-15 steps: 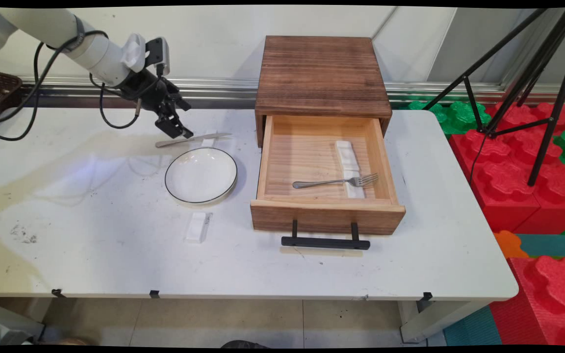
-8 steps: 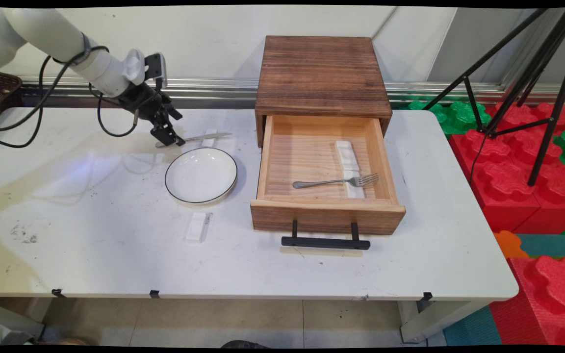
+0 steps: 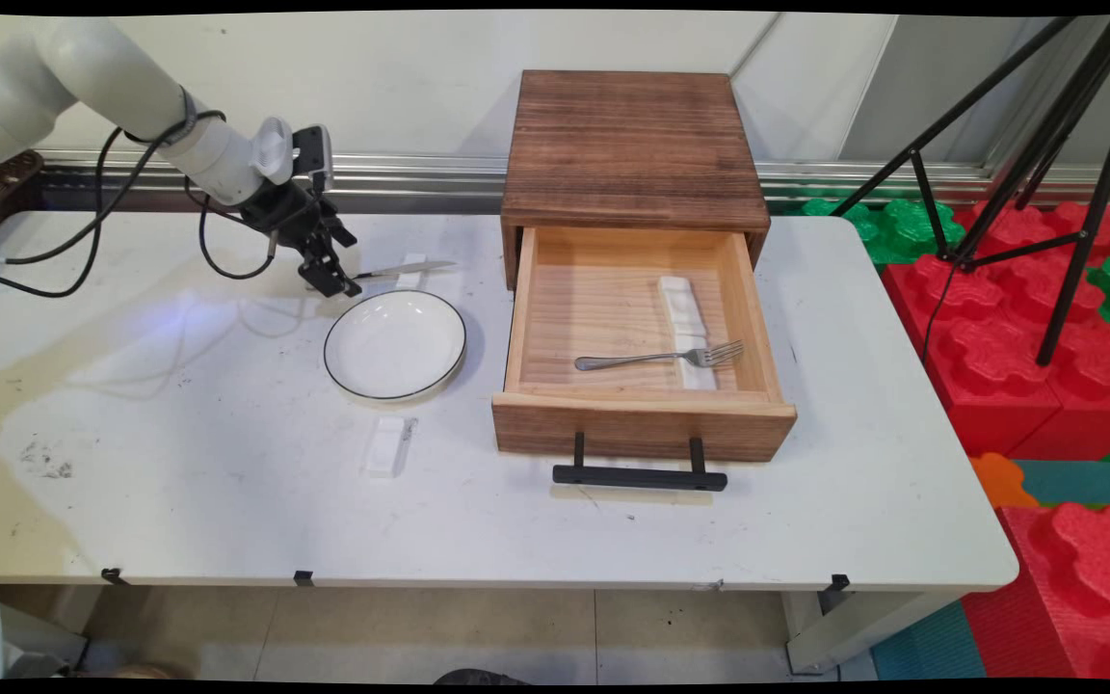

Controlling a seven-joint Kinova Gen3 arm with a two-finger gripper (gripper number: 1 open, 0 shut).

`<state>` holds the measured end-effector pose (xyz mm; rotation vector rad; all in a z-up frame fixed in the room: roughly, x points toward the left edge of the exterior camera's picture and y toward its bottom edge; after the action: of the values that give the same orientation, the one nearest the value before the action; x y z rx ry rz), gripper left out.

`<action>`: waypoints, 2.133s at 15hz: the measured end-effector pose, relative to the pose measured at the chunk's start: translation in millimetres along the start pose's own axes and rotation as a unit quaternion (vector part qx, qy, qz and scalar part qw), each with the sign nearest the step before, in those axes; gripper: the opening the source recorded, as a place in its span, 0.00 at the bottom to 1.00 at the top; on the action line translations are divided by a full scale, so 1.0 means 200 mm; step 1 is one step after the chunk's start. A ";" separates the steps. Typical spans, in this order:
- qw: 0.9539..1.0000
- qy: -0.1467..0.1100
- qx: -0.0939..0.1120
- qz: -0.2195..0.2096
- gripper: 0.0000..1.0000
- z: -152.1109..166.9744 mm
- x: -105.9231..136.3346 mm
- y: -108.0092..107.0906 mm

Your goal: Pick up the knife from the left of the white plate, then place the picked object into the drawer

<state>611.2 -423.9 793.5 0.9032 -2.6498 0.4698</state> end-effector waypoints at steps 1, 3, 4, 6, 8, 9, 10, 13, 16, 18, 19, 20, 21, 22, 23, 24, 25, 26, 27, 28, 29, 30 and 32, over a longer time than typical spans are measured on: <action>1.000 0.000 -0.002 0.001 1.00 0.01 0.00 0.00; 1.000 0.003 -0.005 0.002 1.00 0.03 0.00 0.00; 1.000 0.004 -0.007 0.003 1.00 0.04 0.00 -0.01; 1.000 0.007 -0.010 0.004 1.00 0.06 -0.01 -0.01; 1.000 0.010 -0.013 0.004 0.00 0.08 -0.01 -0.01; 1.000 0.011 -0.013 0.005 0.00 0.08 -0.01 -0.01; 1.000 0.013 -0.014 0.004 0.00 0.09 -0.01 -0.02; 1.000 0.014 -0.015 0.002 0.00 0.10 -0.02 -0.02; 1.000 0.015 -0.016 0.000 0.00 0.10 -0.02 -0.03; 1.000 0.015 -0.017 -0.002 0.00 0.10 -0.03 -0.03; 1.000 0.015 -0.017 -0.003 0.00 0.10 -0.03 -0.04; 1.000 0.015 -0.018 -0.003 0.00 0.10 -0.03 -0.04; 1.000 0.016 -0.018 -0.004 0.00 0.10 -0.03 -0.04; 1.000 0.017 -0.018 -0.005 0.00 0.09 -0.03 -0.04; 1.000 0.019 -0.019 -0.005 0.00 0.08 -0.03 -0.03; 1.000 0.021 -0.018 -0.006 0.00 0.07 -0.03 -0.03; 1.000 0.022 -0.017 -0.008 0.00 0.06 -0.03 -0.03; 1.000 0.024 -0.016 -0.009 0.00 0.04 -0.03 -0.02; 0.999 0.027 -0.015 -0.008 0.00 0.02 -0.02 -0.02; 0.999 0.028 -0.014 -0.008 0.00 0.00 -0.02 -0.01; 0.999 0.030 -0.014 -0.008 0.00 -0.02 -0.02 -0.01; 0.999 0.033 -0.014 -0.007 0.00 -0.05 -0.02 0.00; 0.999 0.039 -0.013 -0.004 0.00 -0.09 -0.01 0.01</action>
<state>613.9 -413.6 809.5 0.8689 -2.5757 0.4570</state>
